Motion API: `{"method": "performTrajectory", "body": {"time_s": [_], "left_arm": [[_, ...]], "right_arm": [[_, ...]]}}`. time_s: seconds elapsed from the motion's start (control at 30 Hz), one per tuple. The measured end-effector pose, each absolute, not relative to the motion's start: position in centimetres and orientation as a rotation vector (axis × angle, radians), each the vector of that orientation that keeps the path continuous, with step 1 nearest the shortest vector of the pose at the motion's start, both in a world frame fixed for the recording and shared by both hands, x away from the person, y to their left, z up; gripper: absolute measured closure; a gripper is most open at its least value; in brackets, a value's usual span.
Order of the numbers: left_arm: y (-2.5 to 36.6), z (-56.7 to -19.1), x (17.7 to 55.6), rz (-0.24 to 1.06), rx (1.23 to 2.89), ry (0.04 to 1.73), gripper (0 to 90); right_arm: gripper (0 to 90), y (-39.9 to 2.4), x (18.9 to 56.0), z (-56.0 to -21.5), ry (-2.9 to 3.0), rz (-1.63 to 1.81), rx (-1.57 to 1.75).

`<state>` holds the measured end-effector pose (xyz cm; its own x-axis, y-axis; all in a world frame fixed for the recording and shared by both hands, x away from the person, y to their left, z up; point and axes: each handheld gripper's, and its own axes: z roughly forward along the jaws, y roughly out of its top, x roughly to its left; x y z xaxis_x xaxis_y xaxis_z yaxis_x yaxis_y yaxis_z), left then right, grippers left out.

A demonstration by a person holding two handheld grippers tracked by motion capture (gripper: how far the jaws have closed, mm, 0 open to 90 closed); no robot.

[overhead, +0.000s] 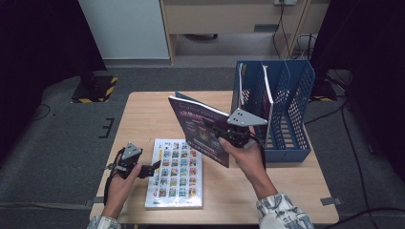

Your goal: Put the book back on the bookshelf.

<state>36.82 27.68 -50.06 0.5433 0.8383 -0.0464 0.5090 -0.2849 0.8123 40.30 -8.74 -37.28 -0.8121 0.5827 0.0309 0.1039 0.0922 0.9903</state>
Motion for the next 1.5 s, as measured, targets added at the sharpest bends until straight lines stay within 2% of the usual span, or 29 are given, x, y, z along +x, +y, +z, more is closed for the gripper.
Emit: {"method": "performTrajectory", "body": {"time_s": [0.4,1.5], "left_arm": [[27.5,-50.2,36.8,0.503,1.977,1.081,4.7],[27.8,-50.3,36.7,0.519,1.984,1.099,4.7]], "right_arm": [[84.1,-11.3,40.0,-37.5,1.990,1.777,0.713],[84.1,-17.4,35.9,-38.2,1.996,1.776,0.738]]}}
